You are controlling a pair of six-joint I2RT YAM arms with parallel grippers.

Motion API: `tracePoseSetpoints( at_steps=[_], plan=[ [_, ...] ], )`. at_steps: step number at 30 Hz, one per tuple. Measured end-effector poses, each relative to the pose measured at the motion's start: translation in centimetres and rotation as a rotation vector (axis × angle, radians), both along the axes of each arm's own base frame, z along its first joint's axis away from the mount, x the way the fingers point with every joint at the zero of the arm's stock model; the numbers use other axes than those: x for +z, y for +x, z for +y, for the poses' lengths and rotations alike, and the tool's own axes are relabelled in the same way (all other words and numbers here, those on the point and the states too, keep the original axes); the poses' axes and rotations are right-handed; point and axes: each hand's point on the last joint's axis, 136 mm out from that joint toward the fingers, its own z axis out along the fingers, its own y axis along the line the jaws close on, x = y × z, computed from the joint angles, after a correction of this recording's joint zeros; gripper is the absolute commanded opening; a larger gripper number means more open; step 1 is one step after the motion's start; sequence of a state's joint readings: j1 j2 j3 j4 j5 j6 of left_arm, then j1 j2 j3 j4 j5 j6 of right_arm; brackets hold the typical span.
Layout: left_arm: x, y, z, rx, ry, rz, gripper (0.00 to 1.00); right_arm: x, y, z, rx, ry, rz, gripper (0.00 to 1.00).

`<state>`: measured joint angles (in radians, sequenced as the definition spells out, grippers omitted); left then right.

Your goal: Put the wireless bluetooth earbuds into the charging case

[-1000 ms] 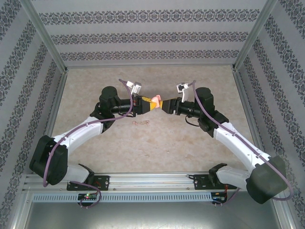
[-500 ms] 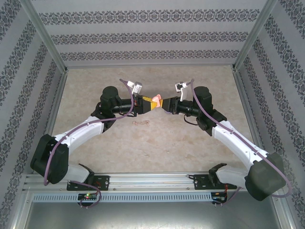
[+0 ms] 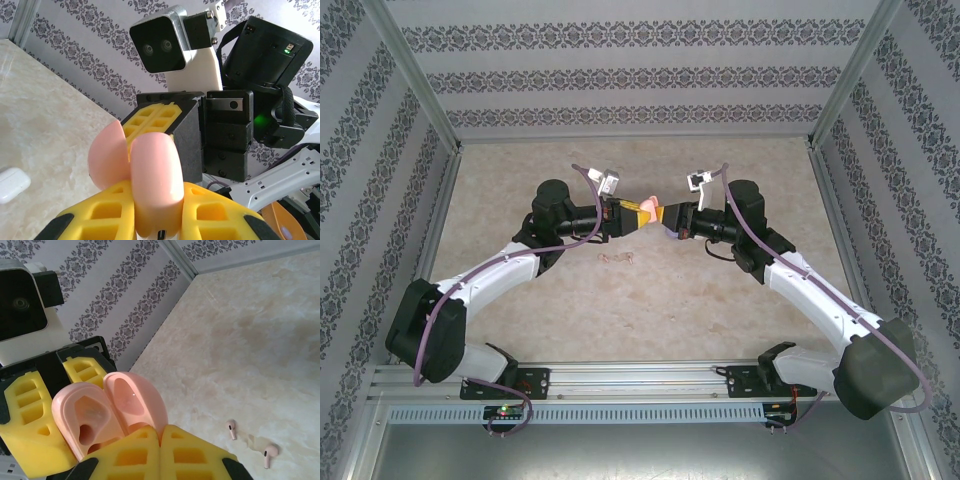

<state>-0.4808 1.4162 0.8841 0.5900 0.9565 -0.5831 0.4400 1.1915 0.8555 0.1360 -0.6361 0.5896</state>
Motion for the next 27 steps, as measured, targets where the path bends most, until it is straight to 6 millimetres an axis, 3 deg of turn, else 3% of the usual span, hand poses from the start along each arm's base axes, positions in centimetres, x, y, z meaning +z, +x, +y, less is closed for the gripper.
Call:
tracePoseSetpoints(
  at_steps=[12, 21, 27],
  plan=[
    [-0.8, 1.6, 0.2, 0.103, 0.035, 0.009, 0.46, -0.3, 1.2, -0.5, -0.084, -0.018, -0.004, 0.00],
    [-1.6, 2.6, 0.7, 0.174, 0.072, 0.019, 0.65, -1.1, 2.1, -1.2, -0.146, -0.047, 0.010, 0.00],
    [-0.3, 2.3, 1.5, 0.199, 0.069, -0.016, 0.78, -2.1, 2.6, -1.6, -0.172, -0.076, 0.039, 0.00]
  ],
)
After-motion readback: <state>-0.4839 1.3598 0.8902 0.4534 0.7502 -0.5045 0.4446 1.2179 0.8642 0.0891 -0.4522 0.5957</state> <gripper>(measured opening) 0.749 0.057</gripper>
